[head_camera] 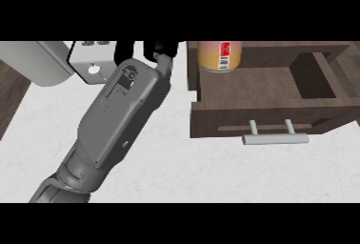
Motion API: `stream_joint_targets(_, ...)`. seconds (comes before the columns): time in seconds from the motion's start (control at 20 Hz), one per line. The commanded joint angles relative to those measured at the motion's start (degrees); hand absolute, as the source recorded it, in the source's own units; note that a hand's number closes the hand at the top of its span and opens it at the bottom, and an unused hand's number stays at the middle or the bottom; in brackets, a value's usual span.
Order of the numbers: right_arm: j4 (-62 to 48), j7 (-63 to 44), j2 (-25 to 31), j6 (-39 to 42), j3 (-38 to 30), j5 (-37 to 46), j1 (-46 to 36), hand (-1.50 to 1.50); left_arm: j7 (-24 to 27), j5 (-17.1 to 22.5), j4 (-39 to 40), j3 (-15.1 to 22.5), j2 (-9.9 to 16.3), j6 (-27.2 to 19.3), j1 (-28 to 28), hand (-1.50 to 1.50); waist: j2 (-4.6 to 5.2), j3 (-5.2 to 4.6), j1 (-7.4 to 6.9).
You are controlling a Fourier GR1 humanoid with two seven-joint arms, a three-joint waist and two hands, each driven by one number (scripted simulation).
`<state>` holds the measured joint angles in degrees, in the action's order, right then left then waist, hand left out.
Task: Pick up the can, place it into the drawer and close the drawer
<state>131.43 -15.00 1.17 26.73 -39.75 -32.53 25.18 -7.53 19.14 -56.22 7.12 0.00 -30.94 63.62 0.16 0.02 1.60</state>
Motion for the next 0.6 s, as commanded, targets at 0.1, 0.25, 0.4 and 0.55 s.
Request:
stream_joint_targets(0.1,-1.21,-0.23,0.47,0.31,0.75,0.89,-1.45,-1.50,2.82,6.33,8.91,3.93,0.00,-5.04,8.06,1.50,0.16,0.03,0.82)
stream_joint_targets(0.25,-0.75,0.53,-1.11,0.02,1.24,2.47,-0.89,-1.50,5.26,9.00,11.22,4.98,0.00,-2.76,8.66,1.50,0.13,0.03,0.71)
stream_joint_targets(0.4,-2.20,-0.63,0.73,-0.83,1.58,3.42,-4.03,-1.50,6.20,12.00,17.82,5.84,0.00,-5.02,13.90,1.50,0.53,0.06,1.76)
stream_joint_targets(0.55,3.94,-2.00,-1.11,-4.33,4.73,2.73,-1.63,-1.50,8.69,14.76,18.79,8.25,0.00,-4.08,12.82,1.50,0.45,0.02,1.87)
